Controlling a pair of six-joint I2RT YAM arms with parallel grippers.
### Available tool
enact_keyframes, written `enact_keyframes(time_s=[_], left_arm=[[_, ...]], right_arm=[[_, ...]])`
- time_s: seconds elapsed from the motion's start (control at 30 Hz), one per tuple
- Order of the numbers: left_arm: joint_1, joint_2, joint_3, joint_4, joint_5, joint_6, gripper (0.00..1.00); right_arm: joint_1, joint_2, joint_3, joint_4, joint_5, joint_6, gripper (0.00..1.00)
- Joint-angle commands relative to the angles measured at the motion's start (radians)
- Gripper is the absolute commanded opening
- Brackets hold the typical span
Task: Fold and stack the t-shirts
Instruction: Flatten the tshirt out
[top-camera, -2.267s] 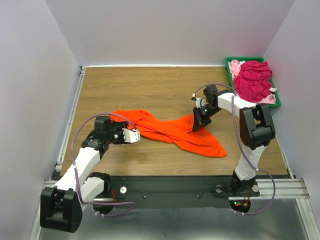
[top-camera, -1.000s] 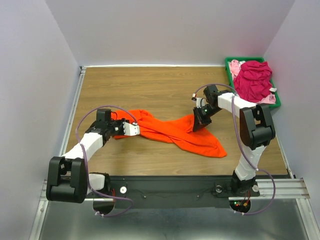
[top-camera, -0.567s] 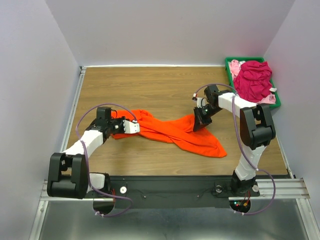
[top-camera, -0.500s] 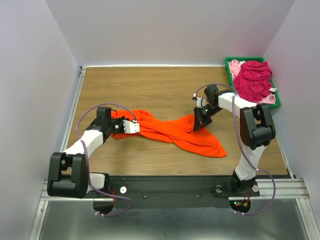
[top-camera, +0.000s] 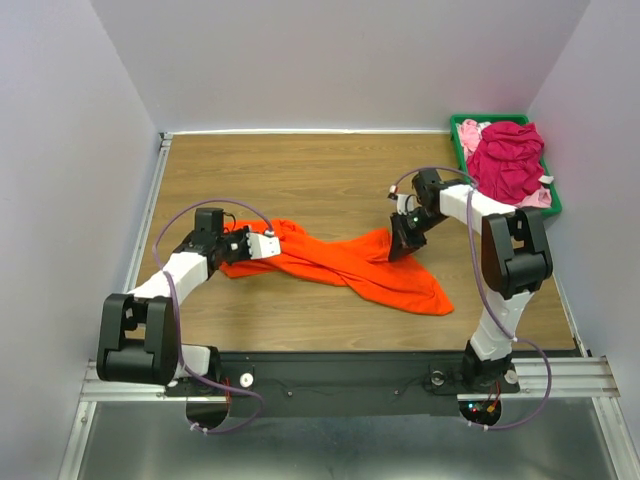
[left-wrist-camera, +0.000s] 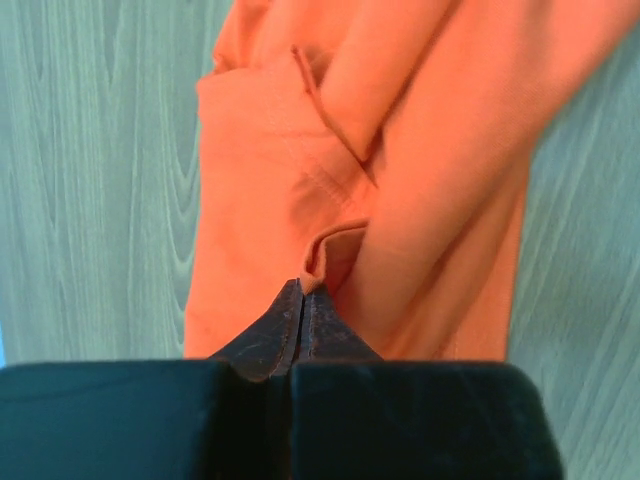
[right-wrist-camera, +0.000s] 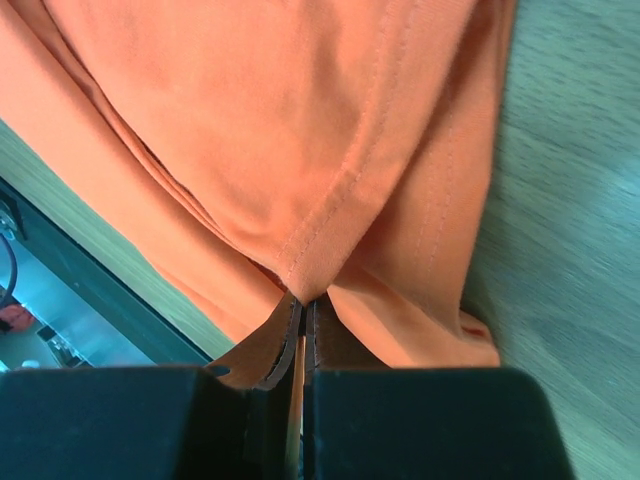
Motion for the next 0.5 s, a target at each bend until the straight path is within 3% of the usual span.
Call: enact_keyframes(time_s=[0.0,0.1,0.47], left_arm=[[0.030,-0.011,0.104,0.020,0.051,-0.113,0.00],[0.094,-0.023,0.208,0.019,0.100,-0.322,0.00],[0.328,-0.017,0.528,0.085,0.235,-0.807,0.00]], right_arm=[[-0.037,-0.030,0.053,0.000,-0.011,0.006,0.01],[-0.081,-0.058,0.111,-0.006,-0.021,0.015,0.01],[-0.284,-0.105,0.367,-0.047,0.004,0.022,0.01]])
